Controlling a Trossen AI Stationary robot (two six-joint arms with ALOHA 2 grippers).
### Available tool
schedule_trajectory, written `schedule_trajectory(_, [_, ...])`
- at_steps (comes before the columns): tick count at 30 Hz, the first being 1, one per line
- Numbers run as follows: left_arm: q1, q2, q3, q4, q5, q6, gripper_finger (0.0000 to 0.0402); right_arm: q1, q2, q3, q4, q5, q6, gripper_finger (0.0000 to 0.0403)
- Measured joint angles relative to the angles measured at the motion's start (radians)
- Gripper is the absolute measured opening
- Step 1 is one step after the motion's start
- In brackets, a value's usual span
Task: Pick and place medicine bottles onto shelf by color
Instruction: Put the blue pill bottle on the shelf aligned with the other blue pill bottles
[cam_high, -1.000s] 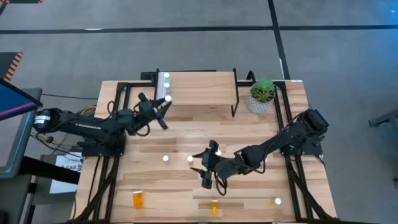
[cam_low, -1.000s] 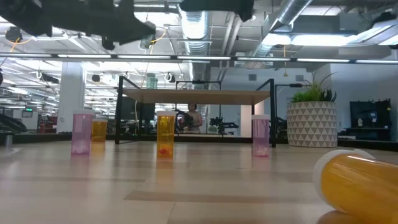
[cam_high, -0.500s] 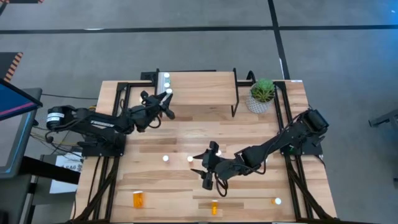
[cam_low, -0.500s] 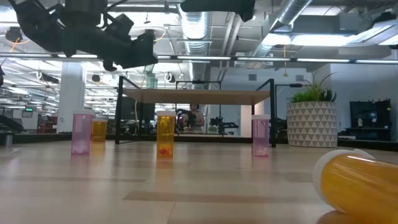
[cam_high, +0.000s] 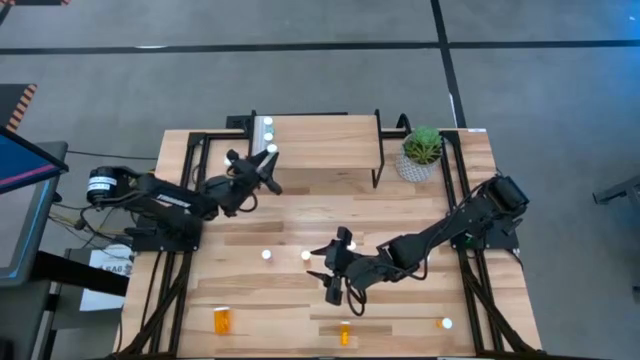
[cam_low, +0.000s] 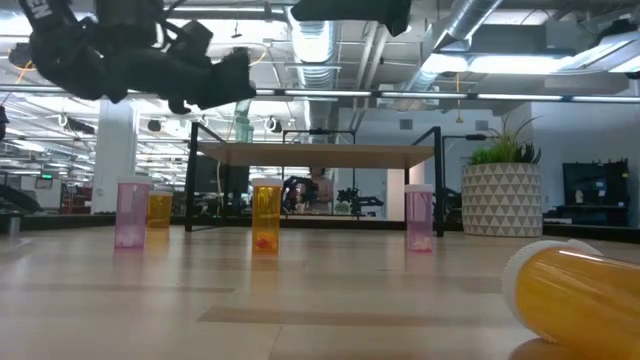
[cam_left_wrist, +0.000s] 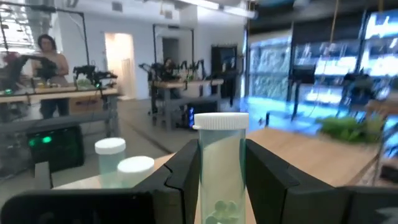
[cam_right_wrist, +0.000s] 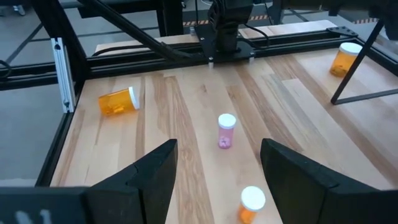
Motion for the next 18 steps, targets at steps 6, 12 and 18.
schedule_trajectory(6, [-0.13, -0.076, -0.14, 0.217, 0.085, 0.002, 0.0093, 0.02, 0.0, 0.0, 0.051, 0.012, -0.026, 0.0255])
schedule_trajectory(12, [-0.313, -0.168, -0.22, 0.218, 0.249, -0.071, 0.0093, 0.005, 0.0, 0.0, 0.197, 0.032, -0.141, 0.0255])
schedule_trajectory(18, [-0.474, -0.182, -0.226, 0.142, 0.413, -0.14, 0.0093, -0.047, 0.0, 0.0, 0.327, -0.021, -0.174, 0.0255])
